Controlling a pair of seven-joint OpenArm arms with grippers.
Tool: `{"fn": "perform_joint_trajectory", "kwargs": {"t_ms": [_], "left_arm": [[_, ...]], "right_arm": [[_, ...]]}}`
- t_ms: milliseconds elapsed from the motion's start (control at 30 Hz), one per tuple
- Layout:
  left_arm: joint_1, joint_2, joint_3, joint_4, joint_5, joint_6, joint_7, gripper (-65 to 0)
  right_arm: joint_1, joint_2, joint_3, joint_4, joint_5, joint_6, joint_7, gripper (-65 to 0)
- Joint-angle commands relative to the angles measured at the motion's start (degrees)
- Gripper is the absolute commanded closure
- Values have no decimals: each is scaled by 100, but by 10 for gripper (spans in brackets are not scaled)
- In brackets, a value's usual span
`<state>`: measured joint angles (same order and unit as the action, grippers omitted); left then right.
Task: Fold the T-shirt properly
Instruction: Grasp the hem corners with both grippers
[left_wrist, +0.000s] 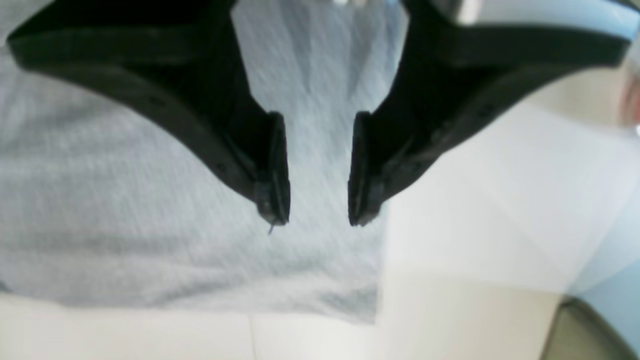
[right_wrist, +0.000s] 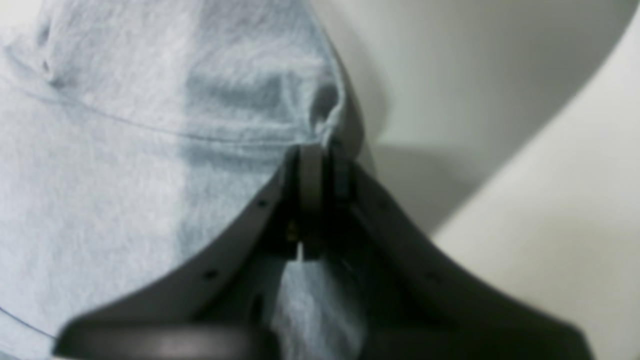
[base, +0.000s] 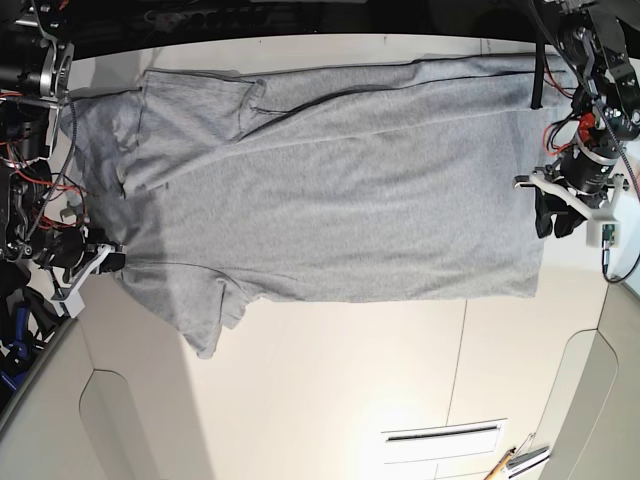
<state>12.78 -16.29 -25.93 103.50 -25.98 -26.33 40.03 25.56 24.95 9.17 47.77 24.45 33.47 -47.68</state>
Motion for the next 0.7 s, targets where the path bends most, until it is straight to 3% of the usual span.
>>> {"fn": "perform_joint_trajectory", "kwargs": {"t_ms": [0,67,200,333,667], "left_arm": [[-249,-157,-33,-142,-44,-4,-157,-233],[-619,-302,-22,-616,-81,-4,-192,-244],[-1298,-614,149,-1530,-103,-4,-188,-335],[-1834,-765,428,-2208,-98,-4,-190,-336],[-3036,-767,1224,-3683,221,140,-216,-335]], "right_arm": [[59,72,-9,28,-173,-28,-162,0],[59,72,-9,28,-173,-28,-162,0],[59,72,-9,28,-170,-28,-162,0],[59,70,-9,28,-173,-28,-162,0],[57,70,-9,28,-175,-28,-164,0]]}}
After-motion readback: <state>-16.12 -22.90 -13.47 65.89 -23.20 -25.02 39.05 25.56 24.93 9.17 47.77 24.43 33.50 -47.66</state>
